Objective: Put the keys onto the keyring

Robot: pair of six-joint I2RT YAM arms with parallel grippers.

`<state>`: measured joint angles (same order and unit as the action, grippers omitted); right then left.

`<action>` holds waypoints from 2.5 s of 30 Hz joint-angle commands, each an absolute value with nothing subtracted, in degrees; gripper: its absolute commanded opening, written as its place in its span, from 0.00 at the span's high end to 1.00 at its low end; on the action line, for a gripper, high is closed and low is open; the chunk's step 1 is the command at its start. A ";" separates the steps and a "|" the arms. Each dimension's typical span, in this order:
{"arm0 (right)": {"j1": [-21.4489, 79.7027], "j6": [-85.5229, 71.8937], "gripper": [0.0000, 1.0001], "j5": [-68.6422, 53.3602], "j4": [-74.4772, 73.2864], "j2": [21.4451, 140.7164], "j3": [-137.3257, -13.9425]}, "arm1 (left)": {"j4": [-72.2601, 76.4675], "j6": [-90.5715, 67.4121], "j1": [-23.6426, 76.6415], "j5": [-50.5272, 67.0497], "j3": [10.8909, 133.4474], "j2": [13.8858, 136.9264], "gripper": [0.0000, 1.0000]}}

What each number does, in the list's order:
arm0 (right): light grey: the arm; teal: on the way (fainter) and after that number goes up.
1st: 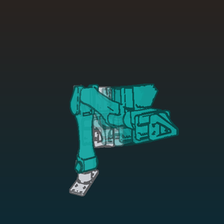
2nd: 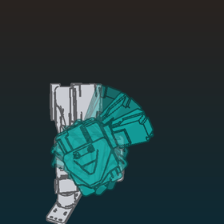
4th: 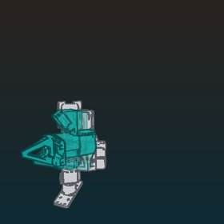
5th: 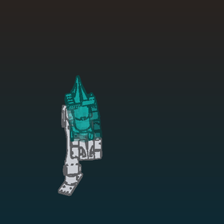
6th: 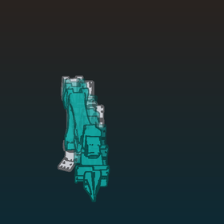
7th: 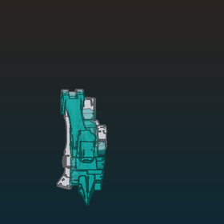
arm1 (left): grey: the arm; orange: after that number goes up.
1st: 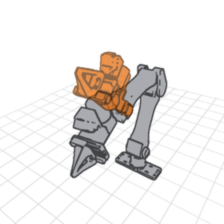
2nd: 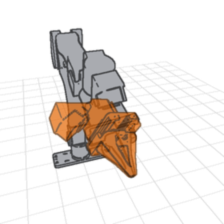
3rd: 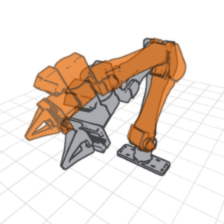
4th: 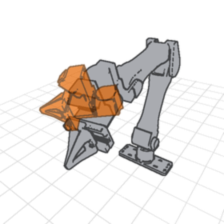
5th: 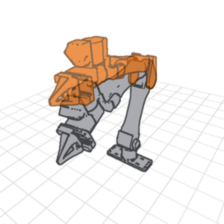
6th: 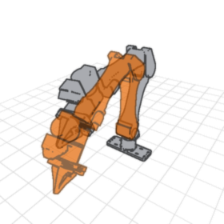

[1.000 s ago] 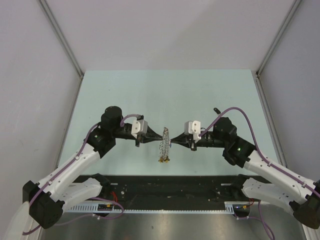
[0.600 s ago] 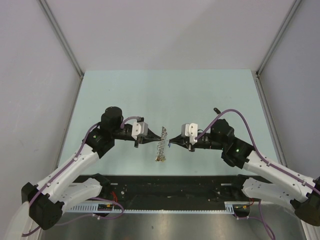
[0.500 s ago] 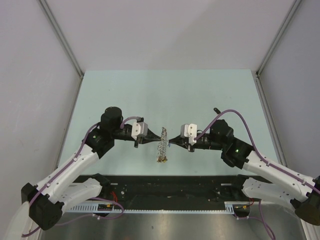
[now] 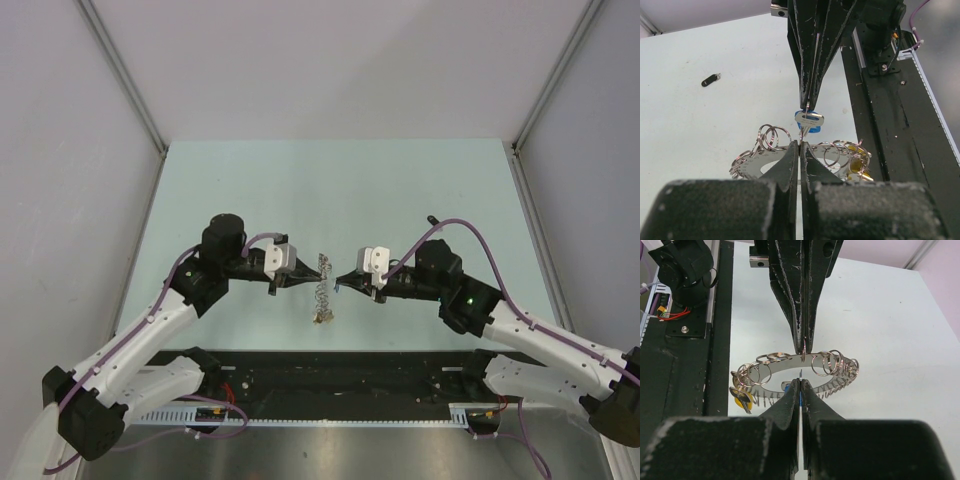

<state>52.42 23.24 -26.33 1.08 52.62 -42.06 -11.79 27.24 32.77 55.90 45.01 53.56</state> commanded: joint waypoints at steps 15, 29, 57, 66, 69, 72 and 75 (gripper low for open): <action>53.70 24.35 1.00 -25.23 4.22 53.61 -42.36 | -13.09 29.71 33.93 54.23 48.34 53.09 1.00; 53.88 24.52 1.00 -24.70 4.57 54.05 -42.36 | -13.54 29.71 34.19 54.49 48.52 53.52 1.00; 53.97 24.00 1.00 -25.66 5.45 54.40 -42.36 | -13.71 29.88 34.28 55.11 48.60 53.61 1.00; 53.96 23.56 1.00 -26.01 6.15 55.02 -42.36 | -13.71 29.79 34.28 55.20 48.60 53.61 1.00; 53.88 23.38 1.00 -26.37 6.33 55.11 -42.36 | -13.71 29.88 34.28 55.28 48.69 53.53 1.00; 53.79 23.20 1.00 -26.72 6.33 55.11 -42.36 | -13.80 29.79 34.36 55.11 48.60 53.52 1.00; 53.88 22.94 1.00 -26.02 5.81 54.67 -42.45 | -14.15 30.41 34.28 54.32 48.69 53.18 1.00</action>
<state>53.56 23.88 -25.89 3.36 54.98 -42.04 -14.41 27.59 34.02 54.24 45.56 53.98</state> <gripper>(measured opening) 0.009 0.008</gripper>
